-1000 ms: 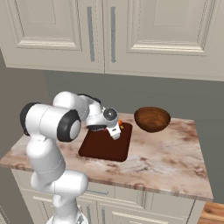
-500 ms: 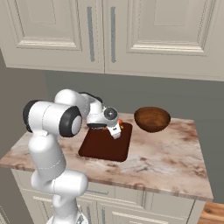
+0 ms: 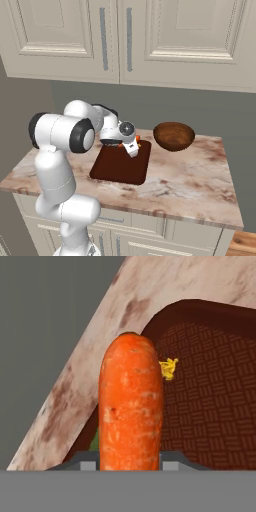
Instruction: Place the two vegetables and bowl onto the tray for setting up a vegetable dip station.
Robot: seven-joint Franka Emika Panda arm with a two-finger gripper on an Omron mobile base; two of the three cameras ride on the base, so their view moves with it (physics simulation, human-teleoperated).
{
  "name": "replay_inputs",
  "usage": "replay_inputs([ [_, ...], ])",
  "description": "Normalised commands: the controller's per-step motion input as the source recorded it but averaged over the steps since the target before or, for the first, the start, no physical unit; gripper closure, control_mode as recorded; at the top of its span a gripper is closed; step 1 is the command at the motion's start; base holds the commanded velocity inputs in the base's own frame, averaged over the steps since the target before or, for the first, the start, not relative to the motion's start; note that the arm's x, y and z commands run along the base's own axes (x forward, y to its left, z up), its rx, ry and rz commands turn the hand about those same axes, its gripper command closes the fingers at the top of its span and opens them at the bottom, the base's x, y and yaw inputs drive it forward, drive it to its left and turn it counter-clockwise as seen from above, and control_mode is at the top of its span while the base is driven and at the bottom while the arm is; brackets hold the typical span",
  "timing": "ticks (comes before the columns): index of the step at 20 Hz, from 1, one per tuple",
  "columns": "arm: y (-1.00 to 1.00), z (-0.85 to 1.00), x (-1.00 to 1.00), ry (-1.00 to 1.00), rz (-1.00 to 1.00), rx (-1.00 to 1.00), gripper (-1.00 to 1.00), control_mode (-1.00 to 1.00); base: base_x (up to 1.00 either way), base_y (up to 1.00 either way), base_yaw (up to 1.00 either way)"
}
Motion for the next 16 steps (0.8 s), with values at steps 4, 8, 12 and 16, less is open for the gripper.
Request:
replay_inputs([
  [4, 0.00, 0.00, 0.03, 0.00, 0.00, 0.00, -1.00, -1.00, 0.00, 0.00, 0.00],
  [8, 0.00, 0.00, 0.05, 0.00, 0.00, 0.00, -1.00, -1.00, 0.00, 0.00, 0.00],
  [12, 0.00, 0.00, 0.00, 0.00, 0.00, 0.00, -1.00, -1.00, 0.00, 0.00, 0.00],
  [16, 0.00, 0.06, 0.00, 0.03, 0.00, 0.00, -1.00, -1.00, 0.00, 0.00, 0.00],
])
